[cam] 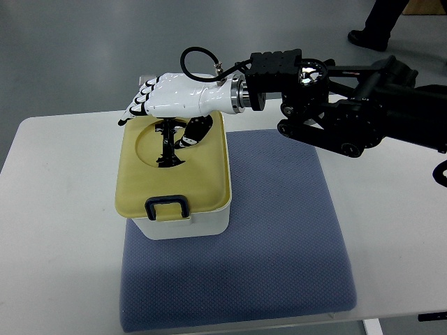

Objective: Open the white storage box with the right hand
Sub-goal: 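Lower the right hand onto the black lid handle and close fingers, then lift the yellow lid off the box with the right hand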

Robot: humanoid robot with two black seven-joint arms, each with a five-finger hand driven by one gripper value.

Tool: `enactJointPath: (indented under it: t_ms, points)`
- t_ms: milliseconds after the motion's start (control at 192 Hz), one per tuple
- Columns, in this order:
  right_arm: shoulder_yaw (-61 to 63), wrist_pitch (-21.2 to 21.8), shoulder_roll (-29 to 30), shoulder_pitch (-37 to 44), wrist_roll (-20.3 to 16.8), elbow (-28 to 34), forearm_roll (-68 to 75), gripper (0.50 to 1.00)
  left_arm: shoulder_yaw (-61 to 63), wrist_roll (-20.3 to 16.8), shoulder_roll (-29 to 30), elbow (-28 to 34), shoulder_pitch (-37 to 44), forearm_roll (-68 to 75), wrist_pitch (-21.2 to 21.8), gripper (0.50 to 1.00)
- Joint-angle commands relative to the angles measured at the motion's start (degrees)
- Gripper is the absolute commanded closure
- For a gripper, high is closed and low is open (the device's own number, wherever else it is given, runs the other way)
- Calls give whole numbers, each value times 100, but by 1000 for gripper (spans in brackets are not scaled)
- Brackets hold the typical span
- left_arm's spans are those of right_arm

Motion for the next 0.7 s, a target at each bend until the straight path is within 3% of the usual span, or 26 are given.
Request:
enactJointPath:
  t_ms: [0, 104, 161, 224, 515, 697]
  points:
    - [0, -12, 54, -1, -6, -36, 4, 697, -7, 0, 0, 0, 0, 0, -1, 500]
    - [0, -20, 116, -19, -6, -53, 4, 795, -7, 0, 0, 0, 0, 0, -1, 500]
    - [0, -20, 124, -19, -6, -80, -14, 918, -7, 0, 0, 0, 9, 0, -1, 500]
    - [0, -20, 124, -10, -6, -80, -22, 1000, -7, 0, 0, 0, 9, 0, -1, 500]
    - [97, -20, 19, 201, 73, 8, 13, 1000, 2, 0, 0, 0, 0, 0, -1, 500]
    - [255, 32, -482, 658, 143, 246, 136, 1000, -7, 0, 0, 0, 9, 0, -1, 500]
